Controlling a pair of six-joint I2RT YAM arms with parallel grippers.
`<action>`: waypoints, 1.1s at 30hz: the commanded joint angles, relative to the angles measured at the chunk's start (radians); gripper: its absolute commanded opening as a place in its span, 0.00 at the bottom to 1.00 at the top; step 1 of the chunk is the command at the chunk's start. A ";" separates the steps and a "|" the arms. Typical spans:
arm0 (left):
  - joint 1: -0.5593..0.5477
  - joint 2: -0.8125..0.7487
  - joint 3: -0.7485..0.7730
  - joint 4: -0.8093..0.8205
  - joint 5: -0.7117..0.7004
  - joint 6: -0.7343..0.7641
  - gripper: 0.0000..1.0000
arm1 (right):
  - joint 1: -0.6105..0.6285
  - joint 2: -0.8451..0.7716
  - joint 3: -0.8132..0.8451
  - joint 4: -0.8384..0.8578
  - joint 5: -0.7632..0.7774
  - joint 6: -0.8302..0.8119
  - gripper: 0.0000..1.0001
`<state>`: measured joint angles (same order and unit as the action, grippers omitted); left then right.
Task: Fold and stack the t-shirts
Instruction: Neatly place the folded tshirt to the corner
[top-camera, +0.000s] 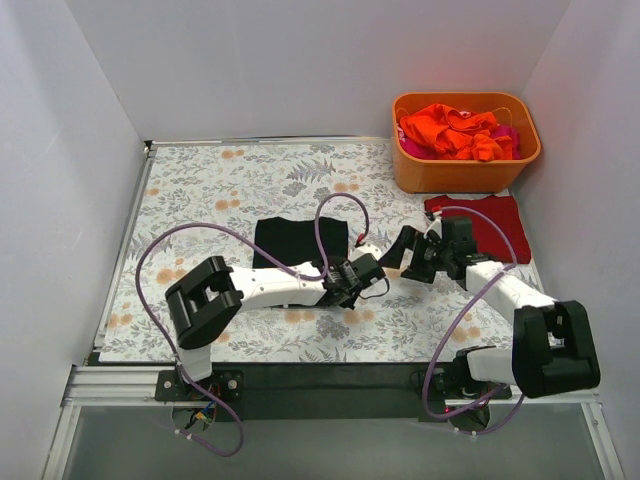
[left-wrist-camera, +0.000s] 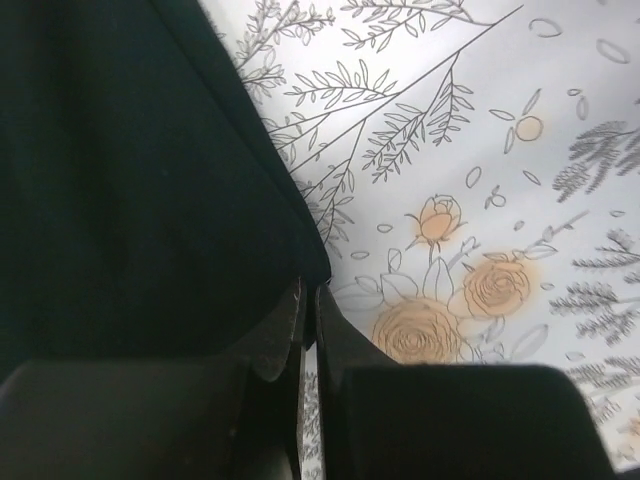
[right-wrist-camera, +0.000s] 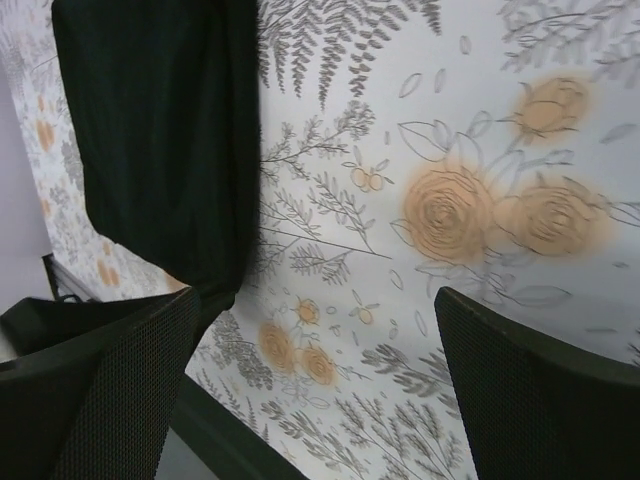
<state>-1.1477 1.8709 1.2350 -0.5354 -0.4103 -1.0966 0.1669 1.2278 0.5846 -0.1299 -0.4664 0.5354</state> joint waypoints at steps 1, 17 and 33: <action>0.009 -0.142 -0.023 0.034 0.054 -0.025 0.00 | 0.071 0.079 0.011 0.228 -0.083 0.113 0.89; 0.023 -0.222 -0.074 0.144 0.120 -0.082 0.00 | 0.330 0.594 0.300 0.417 -0.118 0.244 0.82; 0.054 -0.281 -0.034 0.198 0.199 -0.120 0.80 | 0.335 0.536 0.481 -0.107 0.176 -0.297 0.01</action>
<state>-1.1194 1.6775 1.1732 -0.3588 -0.2153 -1.2072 0.5144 1.8435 0.9871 -0.0116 -0.4633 0.4740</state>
